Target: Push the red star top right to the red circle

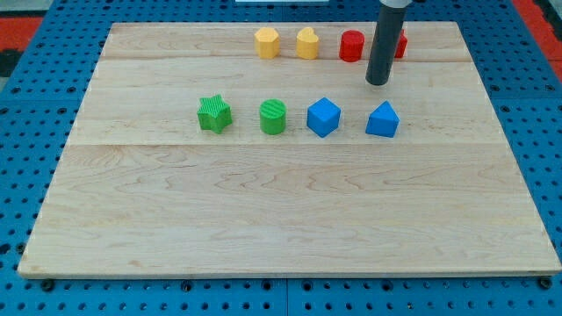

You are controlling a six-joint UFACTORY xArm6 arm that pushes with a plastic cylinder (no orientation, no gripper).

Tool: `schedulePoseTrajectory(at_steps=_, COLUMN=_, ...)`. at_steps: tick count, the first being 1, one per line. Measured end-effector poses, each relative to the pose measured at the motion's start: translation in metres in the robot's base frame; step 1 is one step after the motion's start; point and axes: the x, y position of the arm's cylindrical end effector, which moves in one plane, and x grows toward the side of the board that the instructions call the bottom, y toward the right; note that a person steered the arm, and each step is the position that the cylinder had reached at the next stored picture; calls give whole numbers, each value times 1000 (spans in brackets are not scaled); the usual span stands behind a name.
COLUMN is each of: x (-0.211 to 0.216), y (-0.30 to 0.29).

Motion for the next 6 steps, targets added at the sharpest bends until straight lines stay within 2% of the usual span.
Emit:
schedulePoseTrajectory(at_steps=2, x=2, y=-2)
schedulePoseTrajectory(at_steps=4, x=27, y=23)
schedulePoseTrajectory(at_steps=6, x=-35, y=56)
